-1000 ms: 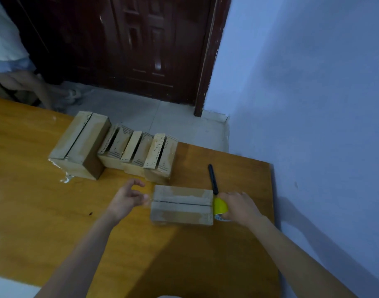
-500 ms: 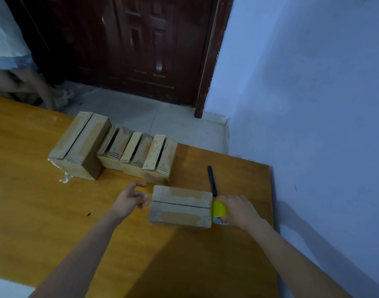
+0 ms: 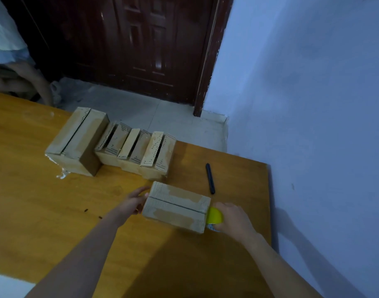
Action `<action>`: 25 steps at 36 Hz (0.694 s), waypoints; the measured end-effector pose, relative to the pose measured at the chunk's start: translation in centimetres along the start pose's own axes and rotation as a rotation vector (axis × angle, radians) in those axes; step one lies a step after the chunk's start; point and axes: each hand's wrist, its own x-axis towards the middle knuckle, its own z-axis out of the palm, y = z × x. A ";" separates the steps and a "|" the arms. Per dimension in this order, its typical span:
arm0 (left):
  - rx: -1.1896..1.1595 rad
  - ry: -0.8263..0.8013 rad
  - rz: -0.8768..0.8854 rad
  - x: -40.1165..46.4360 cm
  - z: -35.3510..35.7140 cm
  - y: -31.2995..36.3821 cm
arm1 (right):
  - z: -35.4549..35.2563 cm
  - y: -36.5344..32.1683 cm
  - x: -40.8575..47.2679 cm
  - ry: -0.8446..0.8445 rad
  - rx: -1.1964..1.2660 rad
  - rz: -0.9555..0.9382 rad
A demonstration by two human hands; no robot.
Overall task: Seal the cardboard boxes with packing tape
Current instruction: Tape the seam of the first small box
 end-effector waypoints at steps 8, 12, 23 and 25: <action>-0.188 0.193 -0.124 0.7 1.6 0.5 | 3.4 -2.6 -3.2 0.005 0.184 0.111; -0.028 0.664 -0.101 0.0 0.2 0.9 | 4.4 -4.5 -3.5 0.013 0.296 0.128; 1.004 0.571 0.613 -3.6 10.4 -2.3 | 5.9 -5.1 -2.8 -0.156 0.812 -0.005; 1.002 0.575 0.620 -3.4 10.3 -2.8 | 6.0 -4.9 -2.6 -0.138 0.817 0.004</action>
